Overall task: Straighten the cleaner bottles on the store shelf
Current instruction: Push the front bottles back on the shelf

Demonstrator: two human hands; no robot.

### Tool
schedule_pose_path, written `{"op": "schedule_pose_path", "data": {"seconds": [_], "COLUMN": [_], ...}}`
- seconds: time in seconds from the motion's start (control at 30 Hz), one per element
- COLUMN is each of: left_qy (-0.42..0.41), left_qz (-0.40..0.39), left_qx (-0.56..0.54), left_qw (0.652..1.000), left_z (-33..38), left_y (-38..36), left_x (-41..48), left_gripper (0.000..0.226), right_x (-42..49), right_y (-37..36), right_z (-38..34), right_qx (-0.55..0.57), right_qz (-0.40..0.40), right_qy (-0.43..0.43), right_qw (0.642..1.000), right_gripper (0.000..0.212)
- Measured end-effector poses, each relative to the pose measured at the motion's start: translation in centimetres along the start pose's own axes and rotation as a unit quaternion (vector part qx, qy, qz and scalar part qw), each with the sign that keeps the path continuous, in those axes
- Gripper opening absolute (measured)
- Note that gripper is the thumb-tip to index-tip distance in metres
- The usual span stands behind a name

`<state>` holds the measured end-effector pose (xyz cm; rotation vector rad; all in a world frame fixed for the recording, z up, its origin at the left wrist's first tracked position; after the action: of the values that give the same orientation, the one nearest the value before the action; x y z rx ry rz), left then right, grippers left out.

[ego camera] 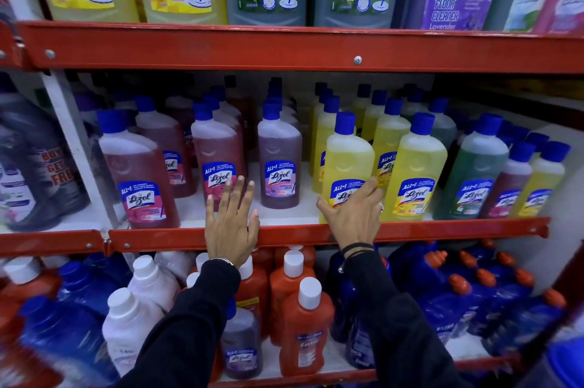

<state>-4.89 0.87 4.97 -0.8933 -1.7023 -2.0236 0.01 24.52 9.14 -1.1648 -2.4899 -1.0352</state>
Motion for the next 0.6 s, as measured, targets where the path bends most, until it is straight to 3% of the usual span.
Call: {"op": "schedule_pose_path", "data": {"seconds": [0.13,0.23,0.37,0.47,0.6], "left_qy": [0.002,0.009,0.015,0.009,-0.013], "left_qz": [0.006,0.022,0.036,0.032,0.038], "left_qx": [-0.013,-0.016,-0.02,-0.021,-0.01], "left_qw": [1.0,1.0,0.999,0.999,0.999], "left_z": [-0.6,-2.6,-5.7,-6.9,-7.1], "left_y": [0.2,0.5,0.9,1.1,1.0], "left_x": [-0.4,-0.9,-1.5,-1.5,-1.5], "left_gripper": [0.058,0.06,0.062,0.061,0.062], "right_x": [-2.2,-5.2,-6.4,-5.0,-2.6], "right_y": [0.8,1.1,-2.8,-6.8,-9.6], "right_z": [-0.2,-2.5,-6.3,-7.4,-7.9], "right_qx": [0.056,0.132,0.172,0.135,0.093], "right_qz": [0.088,0.159,0.051,-0.035,-0.057], "right_qy": [0.043,0.15,0.192,0.124,0.036], "right_qw": [0.994,0.967,0.965,0.982,0.993], "right_gripper": [0.107,0.083,0.073,0.091,0.111]}}
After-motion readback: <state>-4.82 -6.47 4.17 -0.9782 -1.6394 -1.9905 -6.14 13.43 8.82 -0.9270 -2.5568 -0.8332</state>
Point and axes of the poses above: each hand's wrist, its own x-axis towards the middle knuckle, its own y-axis out of the back of the hand, z = x × y, the point moved 7 cm from there along x, towards the middle knuckle, and after that the axes turned 7 degrees about x, right-handed, at the moved point
